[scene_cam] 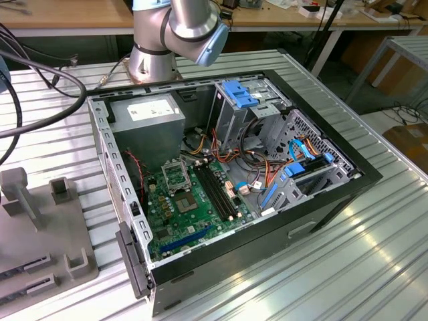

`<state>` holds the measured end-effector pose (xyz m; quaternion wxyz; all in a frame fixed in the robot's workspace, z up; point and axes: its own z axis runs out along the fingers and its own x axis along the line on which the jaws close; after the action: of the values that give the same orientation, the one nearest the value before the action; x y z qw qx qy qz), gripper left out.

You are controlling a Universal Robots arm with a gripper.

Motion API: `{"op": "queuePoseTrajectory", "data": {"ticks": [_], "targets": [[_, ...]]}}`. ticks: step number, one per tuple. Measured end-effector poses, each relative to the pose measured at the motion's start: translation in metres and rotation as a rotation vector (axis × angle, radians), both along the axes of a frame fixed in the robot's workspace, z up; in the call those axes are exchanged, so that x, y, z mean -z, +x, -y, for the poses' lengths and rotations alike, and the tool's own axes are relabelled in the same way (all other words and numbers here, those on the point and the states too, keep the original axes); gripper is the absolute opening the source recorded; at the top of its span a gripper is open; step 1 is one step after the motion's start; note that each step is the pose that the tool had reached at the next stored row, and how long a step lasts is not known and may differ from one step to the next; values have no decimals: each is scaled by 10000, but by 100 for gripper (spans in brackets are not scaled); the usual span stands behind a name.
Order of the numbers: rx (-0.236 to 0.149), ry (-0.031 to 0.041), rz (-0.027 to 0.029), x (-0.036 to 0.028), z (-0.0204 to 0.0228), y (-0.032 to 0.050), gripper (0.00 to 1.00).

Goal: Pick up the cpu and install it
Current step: 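Pick up the cpu and move it towards the insertion slot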

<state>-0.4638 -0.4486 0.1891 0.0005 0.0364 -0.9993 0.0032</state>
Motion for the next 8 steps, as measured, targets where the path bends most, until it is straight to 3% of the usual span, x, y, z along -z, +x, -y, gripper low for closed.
{"op": "queuePoseTrajectory", "data": {"ticks": [8], "targets": [[-20, -23, 1, 9, 7, 1, 61]]}}
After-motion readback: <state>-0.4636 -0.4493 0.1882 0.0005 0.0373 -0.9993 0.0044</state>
